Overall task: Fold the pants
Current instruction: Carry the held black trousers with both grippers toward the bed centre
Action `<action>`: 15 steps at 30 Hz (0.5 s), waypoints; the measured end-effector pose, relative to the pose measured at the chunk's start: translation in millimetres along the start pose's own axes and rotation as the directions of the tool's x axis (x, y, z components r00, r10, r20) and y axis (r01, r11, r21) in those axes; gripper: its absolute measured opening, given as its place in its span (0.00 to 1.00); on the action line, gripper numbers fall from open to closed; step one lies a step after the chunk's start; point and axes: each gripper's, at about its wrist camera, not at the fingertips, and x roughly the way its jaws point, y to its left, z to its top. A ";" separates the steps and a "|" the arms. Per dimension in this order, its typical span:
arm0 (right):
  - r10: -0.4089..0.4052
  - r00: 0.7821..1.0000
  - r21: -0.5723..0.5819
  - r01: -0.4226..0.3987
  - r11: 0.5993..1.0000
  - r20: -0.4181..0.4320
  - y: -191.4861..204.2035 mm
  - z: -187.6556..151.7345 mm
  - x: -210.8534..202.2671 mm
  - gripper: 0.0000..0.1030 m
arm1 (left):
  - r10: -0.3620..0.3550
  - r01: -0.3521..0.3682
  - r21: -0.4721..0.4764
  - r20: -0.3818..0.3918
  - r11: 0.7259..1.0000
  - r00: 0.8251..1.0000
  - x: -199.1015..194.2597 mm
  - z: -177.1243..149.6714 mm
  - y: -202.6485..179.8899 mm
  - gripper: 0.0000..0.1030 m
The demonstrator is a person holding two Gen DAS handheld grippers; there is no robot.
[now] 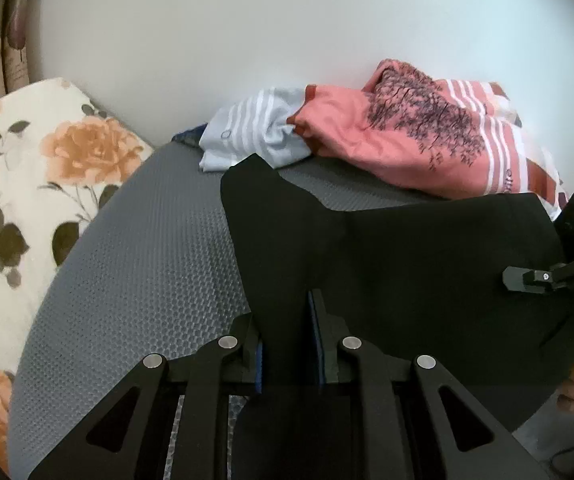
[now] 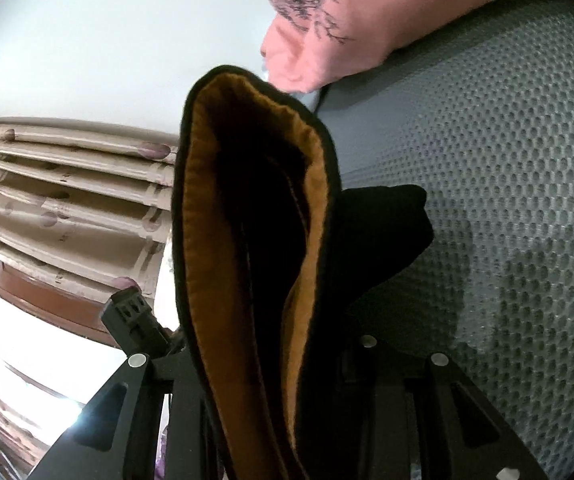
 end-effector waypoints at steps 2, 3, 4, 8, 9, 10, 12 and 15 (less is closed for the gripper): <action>-0.012 1.000 -0.001 0.012 1.000 0.002 -4.7 0.4 -2.1 0.28 | 0.002 -0.002 -0.008 -0.005 1.000 1.000 4.8 -3.8 2.8 0.19; -0.017 1.000 0.000 0.017 1.000 0.002 -8.4 0.6 -1.9 0.28 | 0.003 -0.003 -0.010 -0.006 1.000 1.000 6.3 -5.3 3.9 0.19; -0.022 1.000 -0.001 0.022 1.000 0.002 -10.1 -0.3 -1.8 0.28 | 0.004 -0.004 -0.012 -0.008 1.000 1.000 8.5 -7.1 5.2 0.19; -0.040 0.999 -0.006 0.040 0.999 0.004 -18.0 0.3 -3.8 0.28 | 0.008 -0.008 -0.023 -0.013 1.000 1.000 16.0 -13.2 10.2 0.21; -0.044 0.999 -0.007 0.044 0.999 0.004 -20.0 0.4 -4.3 0.28 | 0.006 -0.007 -0.027 -0.012 1.000 1.000 16.6 -14.3 11.2 0.21; -0.046 0.999 -0.007 0.046 0.999 0.003 -21.3 -1.8 -4.0 0.28 | 0.006 -0.006 -0.030 -0.011 1.000 1.000 16.9 -15.3 11.7 0.22; -0.047 0.999 -0.005 0.047 0.999 0.002 -23.6 -6.9 -4.5 0.28 | 0.008 -0.008 -0.030 -0.009 1.000 1.000 18.3 -17.3 12.4 0.24; -0.042 0.999 -0.006 0.042 0.999 0.006 -28.2 -9.9 -4.3 0.28 | 0.012 -0.012 -0.031 -0.005 0.999 1.000 20.3 -19.8 13.1 0.26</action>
